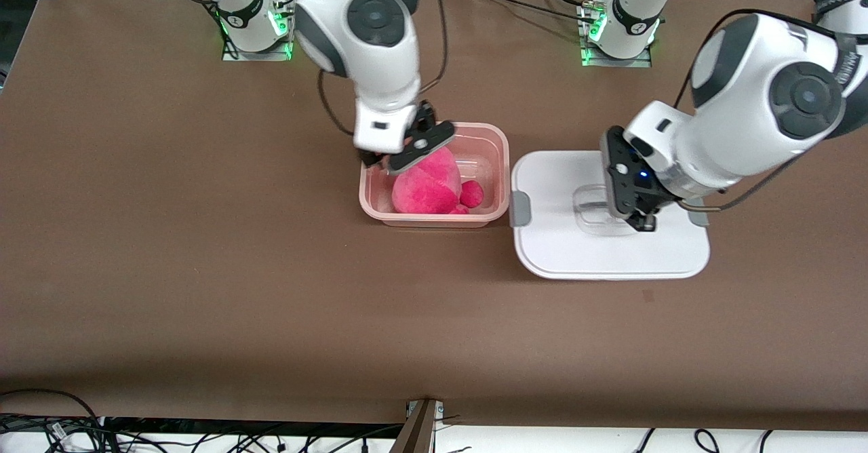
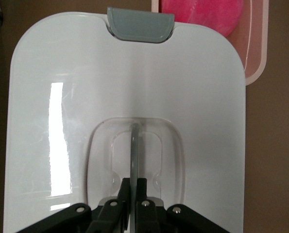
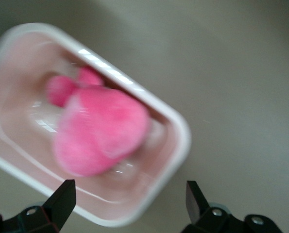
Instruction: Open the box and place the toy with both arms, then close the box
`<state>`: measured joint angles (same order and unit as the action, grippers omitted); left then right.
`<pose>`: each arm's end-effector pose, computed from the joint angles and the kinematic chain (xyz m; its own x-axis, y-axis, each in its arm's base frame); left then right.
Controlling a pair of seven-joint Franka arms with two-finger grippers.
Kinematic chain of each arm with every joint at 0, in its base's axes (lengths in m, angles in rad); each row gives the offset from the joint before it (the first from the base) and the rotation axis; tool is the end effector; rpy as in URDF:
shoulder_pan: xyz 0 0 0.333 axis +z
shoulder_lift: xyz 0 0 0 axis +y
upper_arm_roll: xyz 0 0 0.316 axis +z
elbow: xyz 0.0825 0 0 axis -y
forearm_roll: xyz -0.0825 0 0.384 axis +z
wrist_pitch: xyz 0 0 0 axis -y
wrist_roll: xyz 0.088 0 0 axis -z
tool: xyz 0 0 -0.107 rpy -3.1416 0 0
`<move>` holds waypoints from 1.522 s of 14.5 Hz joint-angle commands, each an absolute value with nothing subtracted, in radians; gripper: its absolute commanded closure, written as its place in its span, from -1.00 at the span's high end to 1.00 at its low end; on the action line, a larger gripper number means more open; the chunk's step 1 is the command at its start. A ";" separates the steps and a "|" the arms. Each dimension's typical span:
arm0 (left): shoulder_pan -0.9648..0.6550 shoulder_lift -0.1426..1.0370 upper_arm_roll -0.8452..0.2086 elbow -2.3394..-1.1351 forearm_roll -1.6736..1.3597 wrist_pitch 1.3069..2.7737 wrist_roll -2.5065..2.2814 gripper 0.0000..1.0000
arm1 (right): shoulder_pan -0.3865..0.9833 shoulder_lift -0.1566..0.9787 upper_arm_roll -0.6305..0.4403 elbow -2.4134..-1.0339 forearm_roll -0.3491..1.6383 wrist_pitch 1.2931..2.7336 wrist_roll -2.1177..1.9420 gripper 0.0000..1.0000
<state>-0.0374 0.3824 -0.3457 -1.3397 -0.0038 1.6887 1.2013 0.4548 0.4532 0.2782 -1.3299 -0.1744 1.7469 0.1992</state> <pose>0.6327 -0.2128 0.5215 0.0127 -0.9931 0.1168 -0.9982 -0.0058 0.0589 0.5448 0.4206 0.4795 0.8576 0.5143 -0.0093 0.5140 -0.8561 0.0534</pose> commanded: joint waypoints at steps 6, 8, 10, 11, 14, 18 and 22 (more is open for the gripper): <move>-0.282 0.460 -0.399 -1.345 0.008 1.704 0.869 -1.00 | 0.321 0.357 0.028 -1.333 -0.060 1.664 0.210 1.00; -0.348 0.520 -0.400 -1.350 0.006 1.806 0.842 -1.00 | 0.321 0.350 -0.052 -1.333 -0.005 1.642 0.169 1.00; -0.408 0.581 -0.400 -1.355 -0.003 1.906 0.816 -1.00 | 0.321 0.347 -0.132 -1.333 0.009 1.608 0.130 1.00; -0.434 0.600 -0.400 -1.355 0.009 1.940 0.781 -1.00 | 0.310 0.330 -0.164 -1.333 0.017 1.595 0.126 1.00; -0.469 0.627 -0.390 -1.358 0.040 1.985 0.742 -1.00 | 0.256 0.285 -0.163 -1.348 0.023 1.589 0.126 1.00; -0.471 0.630 -0.385 -1.396 0.061 1.977 0.727 -1.00 | 0.134 0.204 -0.115 -1.397 0.023 1.575 0.118 1.00; -0.474 0.632 -0.390 -1.407 0.156 1.971 0.690 -1.00 | 0.109 0.111 -0.112 -1.483 0.018 1.574 0.126 1.00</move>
